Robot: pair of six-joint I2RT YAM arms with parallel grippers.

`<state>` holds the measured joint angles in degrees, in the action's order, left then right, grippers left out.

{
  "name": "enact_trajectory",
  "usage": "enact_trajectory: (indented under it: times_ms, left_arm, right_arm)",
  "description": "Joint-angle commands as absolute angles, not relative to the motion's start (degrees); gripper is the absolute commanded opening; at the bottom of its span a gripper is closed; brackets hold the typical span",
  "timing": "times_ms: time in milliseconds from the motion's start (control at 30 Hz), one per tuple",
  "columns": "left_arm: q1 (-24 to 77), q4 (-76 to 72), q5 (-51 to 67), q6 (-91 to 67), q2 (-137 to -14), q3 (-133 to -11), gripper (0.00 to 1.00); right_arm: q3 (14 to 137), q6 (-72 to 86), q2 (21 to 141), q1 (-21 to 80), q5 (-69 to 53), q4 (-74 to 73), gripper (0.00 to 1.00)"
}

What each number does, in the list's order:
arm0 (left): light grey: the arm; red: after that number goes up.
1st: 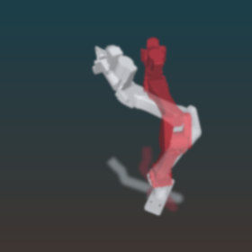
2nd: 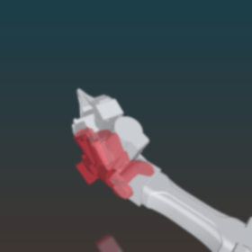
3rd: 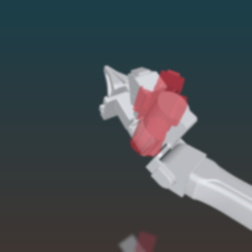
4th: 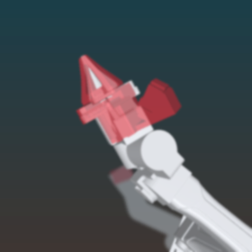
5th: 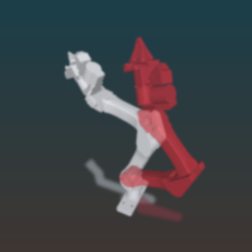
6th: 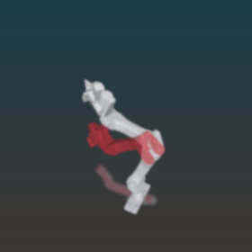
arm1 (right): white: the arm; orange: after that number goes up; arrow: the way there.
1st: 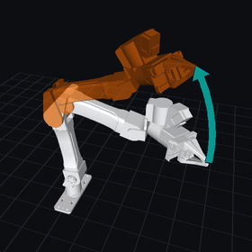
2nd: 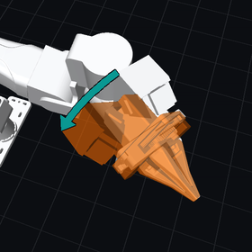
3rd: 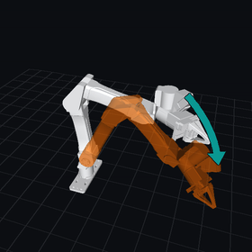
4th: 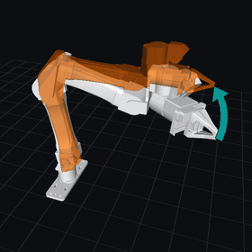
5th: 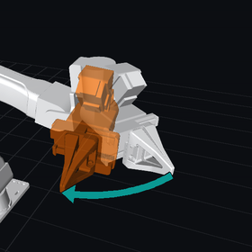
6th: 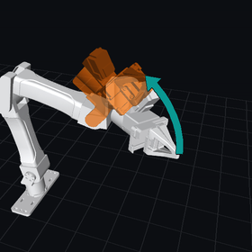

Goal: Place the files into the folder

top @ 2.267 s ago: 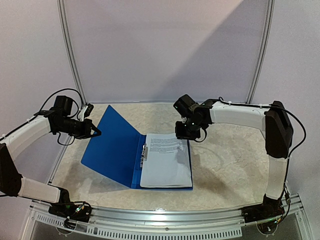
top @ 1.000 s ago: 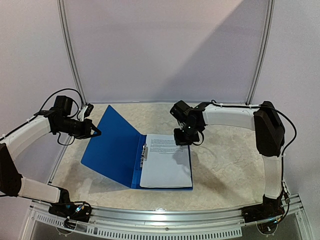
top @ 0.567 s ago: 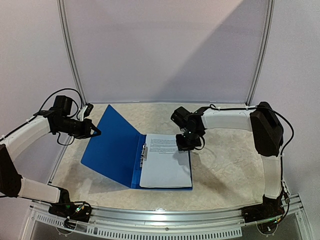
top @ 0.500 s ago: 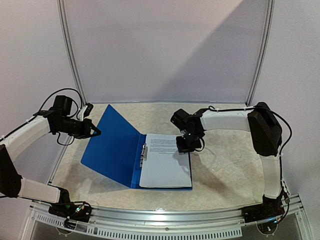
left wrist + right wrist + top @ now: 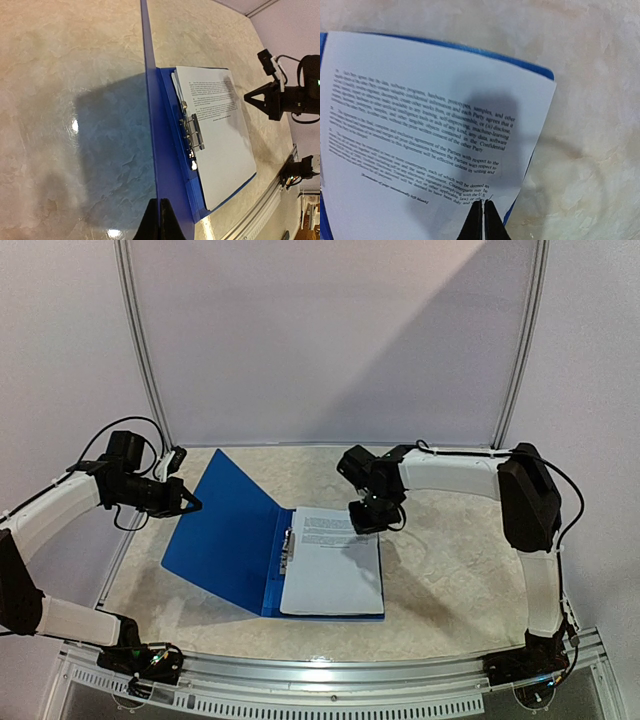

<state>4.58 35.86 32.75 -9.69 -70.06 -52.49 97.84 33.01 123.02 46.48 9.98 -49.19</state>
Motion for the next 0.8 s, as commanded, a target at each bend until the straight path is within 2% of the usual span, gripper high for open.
enact_trajectory:
  times_ms: [0,133,467,767]
  left_arm:
    - [3.96,35.6,33.05,-9.23,-69.08,-51.77,0.0]
    - [3.95,35.6,33.09,-9.3,-69.21,-51.77,0.0]
    - [3.94,35.43,33.0,-9.32,-69.35,-51.73,0.0]
    - [3.94,35.45,33.04,-9.32,-69.65,-51.77,0.0]
  right_arm:
    - [101.5,29.69,120.35,46.65,13.7,-52.25,0.05]
    - [100.54,32.13,120.39,45.06,16.72,-55.0,0.05]
    - [98.77,32.18,124.67,43.49,10.25,-50.71,0.0]
    - [101.0,31.61,129.89,45.19,5.94,-48.65,0.0]
